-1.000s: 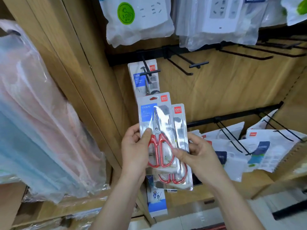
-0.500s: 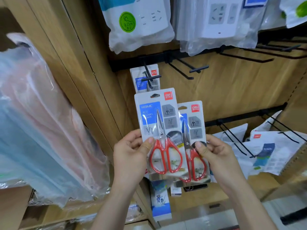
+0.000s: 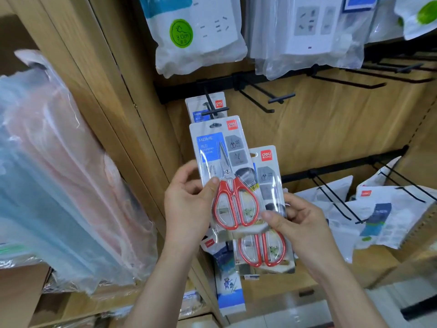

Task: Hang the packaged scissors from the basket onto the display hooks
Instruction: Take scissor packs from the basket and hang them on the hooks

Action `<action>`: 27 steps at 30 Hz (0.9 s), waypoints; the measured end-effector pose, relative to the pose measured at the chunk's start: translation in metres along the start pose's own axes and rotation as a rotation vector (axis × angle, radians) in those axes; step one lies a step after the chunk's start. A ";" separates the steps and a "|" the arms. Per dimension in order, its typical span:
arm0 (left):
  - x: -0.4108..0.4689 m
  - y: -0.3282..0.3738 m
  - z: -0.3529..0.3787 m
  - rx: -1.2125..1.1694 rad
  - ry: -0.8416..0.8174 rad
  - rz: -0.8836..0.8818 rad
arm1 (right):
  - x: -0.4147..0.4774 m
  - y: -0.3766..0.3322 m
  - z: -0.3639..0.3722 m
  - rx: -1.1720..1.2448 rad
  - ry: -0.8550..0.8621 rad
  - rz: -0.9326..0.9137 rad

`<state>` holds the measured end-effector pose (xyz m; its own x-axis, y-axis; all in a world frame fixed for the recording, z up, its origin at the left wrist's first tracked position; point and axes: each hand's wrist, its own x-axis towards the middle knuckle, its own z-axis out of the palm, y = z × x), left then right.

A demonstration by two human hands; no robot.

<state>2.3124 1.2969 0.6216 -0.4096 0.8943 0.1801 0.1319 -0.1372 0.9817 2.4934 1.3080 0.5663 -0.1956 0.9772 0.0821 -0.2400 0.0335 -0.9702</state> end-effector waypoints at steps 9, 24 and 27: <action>-0.025 -0.020 -0.018 -0.056 -0.219 -0.054 | 0.002 -0.001 0.002 0.003 0.068 -0.015; 0.068 -0.037 0.013 0.084 -0.029 -0.060 | 0.001 0.008 -0.020 -0.043 0.320 0.051; 0.082 -0.047 0.017 0.121 -0.072 -0.114 | 0.000 0.006 -0.021 -0.020 0.312 0.066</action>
<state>2.2878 1.3841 0.5895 -0.3630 0.9299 0.0593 0.1979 0.0147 0.9801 2.5118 1.3126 0.5553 0.0919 0.9944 -0.0523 -0.2173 -0.0312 -0.9756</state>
